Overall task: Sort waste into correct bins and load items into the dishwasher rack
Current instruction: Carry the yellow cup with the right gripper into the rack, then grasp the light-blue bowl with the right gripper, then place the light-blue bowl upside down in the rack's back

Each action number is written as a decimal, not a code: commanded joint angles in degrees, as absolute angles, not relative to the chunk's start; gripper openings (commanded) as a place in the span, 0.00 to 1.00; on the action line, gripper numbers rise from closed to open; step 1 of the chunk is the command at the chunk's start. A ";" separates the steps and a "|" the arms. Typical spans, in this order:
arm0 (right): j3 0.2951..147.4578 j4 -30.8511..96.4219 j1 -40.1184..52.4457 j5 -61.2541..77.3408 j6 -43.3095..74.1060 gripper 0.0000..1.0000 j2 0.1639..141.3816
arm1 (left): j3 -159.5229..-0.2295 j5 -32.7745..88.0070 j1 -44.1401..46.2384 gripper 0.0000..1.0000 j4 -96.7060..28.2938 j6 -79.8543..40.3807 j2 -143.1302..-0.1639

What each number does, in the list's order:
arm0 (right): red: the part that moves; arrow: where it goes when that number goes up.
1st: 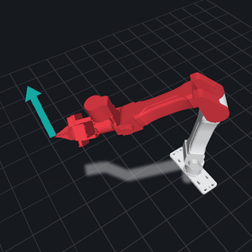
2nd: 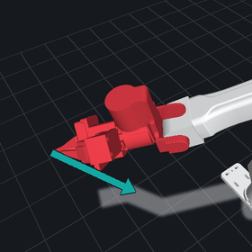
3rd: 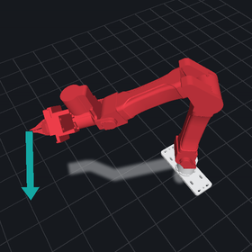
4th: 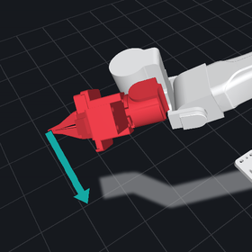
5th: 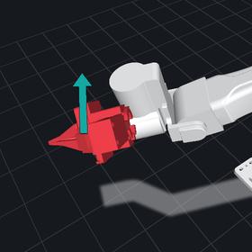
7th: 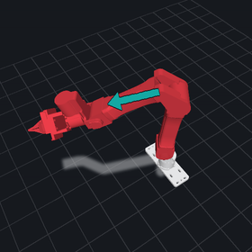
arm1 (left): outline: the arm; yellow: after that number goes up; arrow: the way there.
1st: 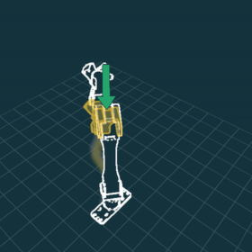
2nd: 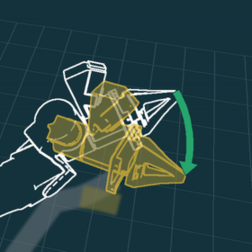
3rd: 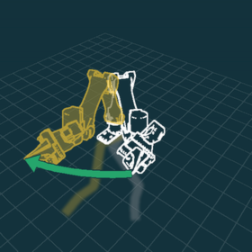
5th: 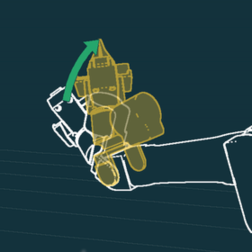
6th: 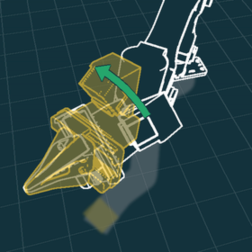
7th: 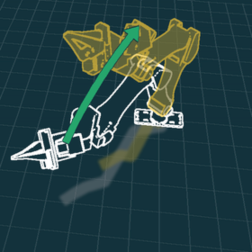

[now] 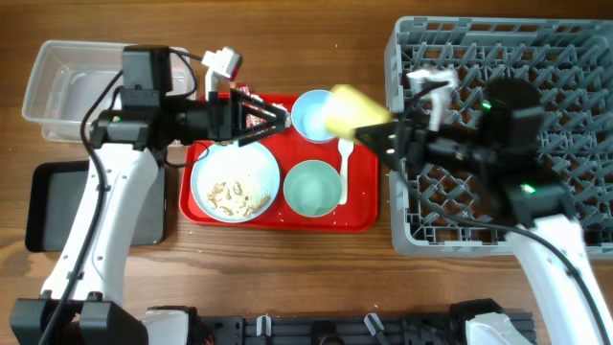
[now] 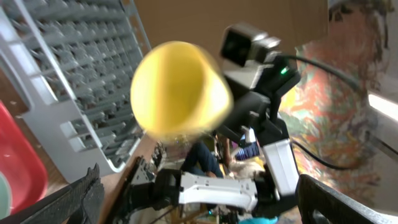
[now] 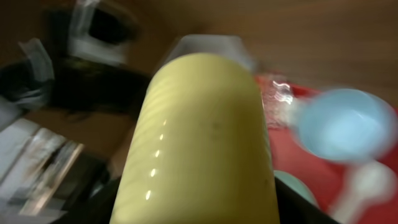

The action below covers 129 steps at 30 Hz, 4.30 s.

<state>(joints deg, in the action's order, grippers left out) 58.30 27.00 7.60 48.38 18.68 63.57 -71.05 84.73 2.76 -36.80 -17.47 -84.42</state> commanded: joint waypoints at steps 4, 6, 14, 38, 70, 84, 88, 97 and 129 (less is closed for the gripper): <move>58.83 50.09 -1.45 13.50 19.77 0.58 54.89 | -71.75 83.44 -0.01 1.00 -36.62 -18.50 -84.27; 58.83 57.04 -2.98 6.63 20.18 0.57 54.85 | -71.75 82.28 -0.01 1.00 -36.67 -18.46 -84.27; 58.83 64.99 -3.81 9.19 16.88 0.56 62.94 | -71.75 78.74 -0.01 1.00 -36.84 -18.48 -84.27; 64.93 46.94 8.01 25.34 16.43 0.82 70.94 | -71.75 64.45 0.51 1.00 -38.59 -17.96 -84.07; 83.53 32.56 21.78 8.86 28.69 0.30 120.55 | -72.40 1.61 0.47 1.00 -54.76 -26.37 -58.28; 84.79 39.48 19.42 0.56 20.29 0.04 102.30 | -72.40 1.61 0.47 1.00 -54.76 -26.39 -58.28; 84.79 44.14 19.42 -21.17 21.30 0.04 93.34 | -72.40 1.61 0.47 1.00 -54.76 -26.39 -58.28; 84.62 54.57 13.91 -58.87 27.14 0.04 92.40 | -72.40 1.61 0.47 1.00 -54.76 -26.39 -58.28; 84.62 29.63 5.08 -65.67 -1.61 0.06 116.68 | -72.40 1.61 0.47 1.00 -54.76 -26.39 -58.28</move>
